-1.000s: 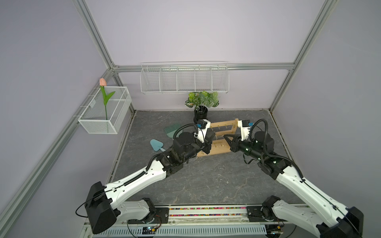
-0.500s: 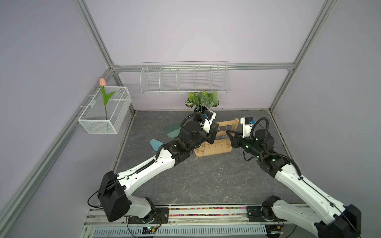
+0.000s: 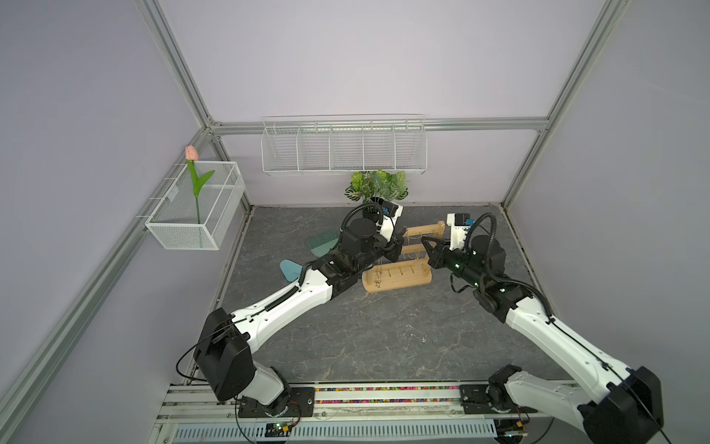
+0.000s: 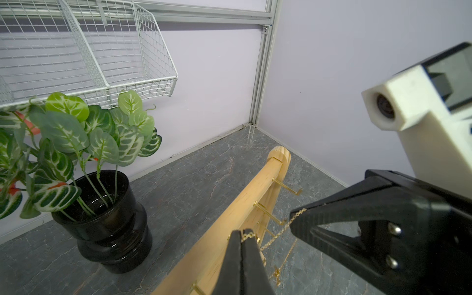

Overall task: Hang the necklace on the jewelry display stand
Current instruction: Hang the necklace on the stand.

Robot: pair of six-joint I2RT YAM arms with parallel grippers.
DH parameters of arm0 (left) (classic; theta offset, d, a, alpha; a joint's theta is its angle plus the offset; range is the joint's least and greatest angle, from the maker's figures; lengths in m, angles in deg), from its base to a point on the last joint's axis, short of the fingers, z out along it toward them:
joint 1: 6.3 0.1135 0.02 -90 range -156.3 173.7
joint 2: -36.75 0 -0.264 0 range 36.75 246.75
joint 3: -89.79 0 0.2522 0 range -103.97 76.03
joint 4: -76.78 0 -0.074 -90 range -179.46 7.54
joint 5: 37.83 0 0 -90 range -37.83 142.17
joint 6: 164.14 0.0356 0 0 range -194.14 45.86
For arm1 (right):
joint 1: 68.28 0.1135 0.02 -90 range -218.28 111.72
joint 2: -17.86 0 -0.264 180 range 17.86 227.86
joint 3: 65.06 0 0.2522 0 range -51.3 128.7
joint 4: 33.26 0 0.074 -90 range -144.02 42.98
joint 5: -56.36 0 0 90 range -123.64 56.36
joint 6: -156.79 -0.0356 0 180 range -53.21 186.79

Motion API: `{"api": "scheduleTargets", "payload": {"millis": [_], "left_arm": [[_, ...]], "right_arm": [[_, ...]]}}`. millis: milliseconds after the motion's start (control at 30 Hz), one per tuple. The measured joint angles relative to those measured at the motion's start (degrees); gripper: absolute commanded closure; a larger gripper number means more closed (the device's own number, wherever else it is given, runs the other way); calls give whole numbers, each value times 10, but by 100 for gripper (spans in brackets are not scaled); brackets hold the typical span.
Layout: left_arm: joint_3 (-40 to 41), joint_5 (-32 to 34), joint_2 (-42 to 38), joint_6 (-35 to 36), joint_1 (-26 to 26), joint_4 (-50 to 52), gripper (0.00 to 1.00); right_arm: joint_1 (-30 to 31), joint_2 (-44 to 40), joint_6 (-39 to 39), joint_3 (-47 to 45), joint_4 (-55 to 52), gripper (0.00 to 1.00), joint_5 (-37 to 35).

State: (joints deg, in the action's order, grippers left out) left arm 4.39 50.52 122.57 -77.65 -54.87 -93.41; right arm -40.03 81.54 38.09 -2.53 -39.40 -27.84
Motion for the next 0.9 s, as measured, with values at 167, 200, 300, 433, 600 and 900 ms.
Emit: {"api": "scheduleTargets", "payload": {"millis": [167,200,300,433,600,900], "left_arm": [[-1,-2,6,0,5,0,100],[-1,-2,8,0,6,0,100],[-1,-2,18,-1,10,0,100],[-2,-2,24,0,11,0,100],[-2,-2,24,0,11,0,95],[-2,-3,21,-1,11,3,81]], "right_arm": [[0,10,0,0,4,93,3],[0,10,0,0,4,93,3],[0,10,-2,0,4,93,4],[0,10,-4,0,4,93,5],[0,10,-7,0,4,93,5],[0,10,-17,-1,3,93,11]]}}
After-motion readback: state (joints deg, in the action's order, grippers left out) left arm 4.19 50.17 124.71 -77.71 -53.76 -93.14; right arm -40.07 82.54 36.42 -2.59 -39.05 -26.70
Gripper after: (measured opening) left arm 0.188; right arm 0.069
